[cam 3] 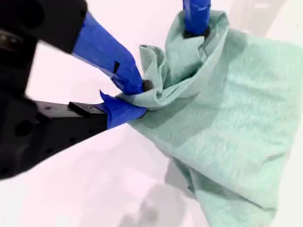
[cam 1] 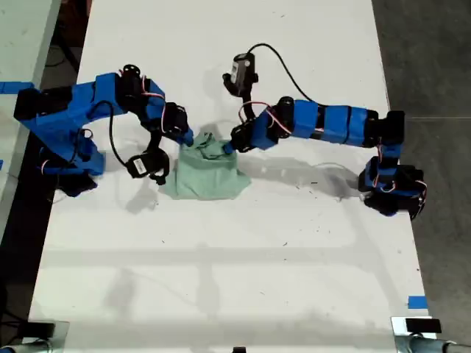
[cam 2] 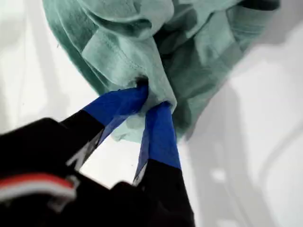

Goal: Fold t shirt

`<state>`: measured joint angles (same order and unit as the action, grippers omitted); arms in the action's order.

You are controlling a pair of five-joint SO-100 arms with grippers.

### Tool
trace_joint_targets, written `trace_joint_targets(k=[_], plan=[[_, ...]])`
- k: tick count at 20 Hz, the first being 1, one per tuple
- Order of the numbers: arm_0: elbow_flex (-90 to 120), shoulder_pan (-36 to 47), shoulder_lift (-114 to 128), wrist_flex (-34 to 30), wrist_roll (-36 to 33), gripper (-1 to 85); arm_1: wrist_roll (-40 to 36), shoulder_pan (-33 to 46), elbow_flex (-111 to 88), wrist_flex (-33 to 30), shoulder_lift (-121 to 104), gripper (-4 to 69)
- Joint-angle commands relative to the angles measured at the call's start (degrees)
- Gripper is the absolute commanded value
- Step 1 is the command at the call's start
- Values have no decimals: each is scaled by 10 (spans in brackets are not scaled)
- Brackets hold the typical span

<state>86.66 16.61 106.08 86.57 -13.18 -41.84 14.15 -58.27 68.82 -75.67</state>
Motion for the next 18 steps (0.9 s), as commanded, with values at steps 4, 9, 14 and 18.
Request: trace_joint_targets(k=[4,9,14,18], plan=[[18,87,-54,0,-44,322,2,81,-77,-30,-54,396],[36,148,77,39,-53,300,-15,98,-88,24,-128,388],[139,86,333,43,9,167,17,85,-274,94,-382,322],[321,-58,615,-2,162,48,167,45,-610,156,-873,96]])
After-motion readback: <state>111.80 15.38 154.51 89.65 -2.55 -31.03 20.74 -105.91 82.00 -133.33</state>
